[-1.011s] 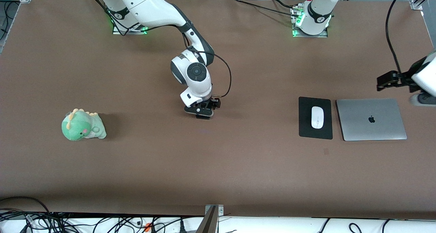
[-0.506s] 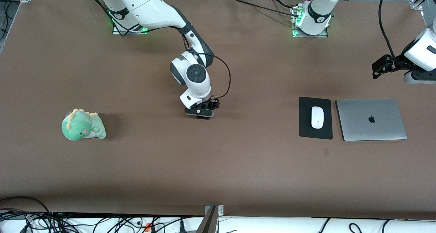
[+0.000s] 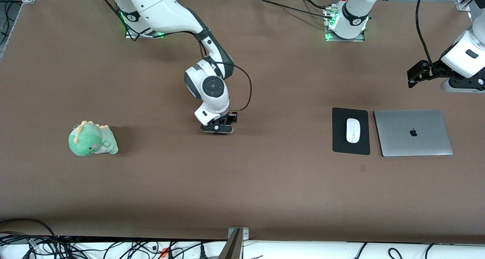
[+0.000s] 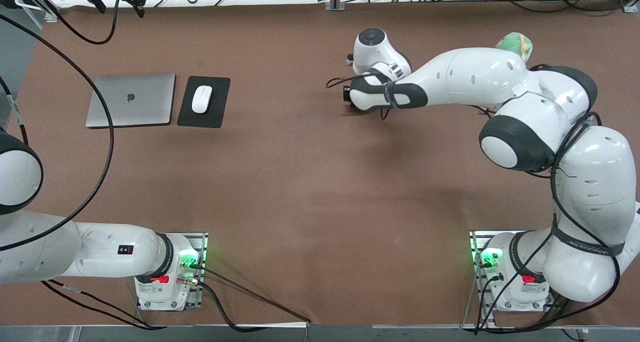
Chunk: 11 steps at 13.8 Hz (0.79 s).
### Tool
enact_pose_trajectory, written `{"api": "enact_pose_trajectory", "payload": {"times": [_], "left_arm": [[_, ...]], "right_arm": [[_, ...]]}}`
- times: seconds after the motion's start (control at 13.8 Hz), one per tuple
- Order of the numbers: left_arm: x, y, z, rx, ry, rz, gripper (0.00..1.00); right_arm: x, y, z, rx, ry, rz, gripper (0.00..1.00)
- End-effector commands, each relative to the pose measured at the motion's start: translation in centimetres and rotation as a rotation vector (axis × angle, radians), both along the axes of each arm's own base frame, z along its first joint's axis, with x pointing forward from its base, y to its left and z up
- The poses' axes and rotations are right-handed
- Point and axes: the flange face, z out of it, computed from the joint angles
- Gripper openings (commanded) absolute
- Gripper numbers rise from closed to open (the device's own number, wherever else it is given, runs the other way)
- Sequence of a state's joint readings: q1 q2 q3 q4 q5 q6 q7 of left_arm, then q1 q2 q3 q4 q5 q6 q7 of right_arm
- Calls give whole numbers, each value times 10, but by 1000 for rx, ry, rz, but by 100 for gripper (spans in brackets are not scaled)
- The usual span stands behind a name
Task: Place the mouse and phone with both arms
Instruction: 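Carry the phone with the right gripper toward the green plush toy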
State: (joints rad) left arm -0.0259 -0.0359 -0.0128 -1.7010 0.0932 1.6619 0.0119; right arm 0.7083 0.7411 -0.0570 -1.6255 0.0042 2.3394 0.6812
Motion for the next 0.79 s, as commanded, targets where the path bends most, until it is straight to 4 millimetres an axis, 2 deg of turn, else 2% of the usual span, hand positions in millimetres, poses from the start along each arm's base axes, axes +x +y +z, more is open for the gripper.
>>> {"api": "enact_pose_trajectory", "payload": {"times": [0.0,0.07,0.14,0.29,0.36,0.51,0.65,0.72], "left_arm": [[-4,-1,7,-13,-2,7,100],[-3,0,7,-16,-3,10,100],[-3,0,10,-23,-9,11,100],[-3,0,10,-23,-7,11,100],[-3,0,10,-23,-7,11,100],[-3,0,10,-24,-7,11,100],[-3,1,10,-24,-7,11,100],[-3,1,10,-24,-6,13,100]], "right_arm": [[33,-58,50,-9,54,83,58],[46,-84,63,-11,70,112,58],[60,-126,75,-13,103,159,58],[73,-188,79,-14,129,150,58],[76,-212,77,-17,135,138,58],[80,-251,64,-27,137,123,58],[73,-283,39,-17,111,121,58],[66,-291,26,-13,100,130,58]]}}
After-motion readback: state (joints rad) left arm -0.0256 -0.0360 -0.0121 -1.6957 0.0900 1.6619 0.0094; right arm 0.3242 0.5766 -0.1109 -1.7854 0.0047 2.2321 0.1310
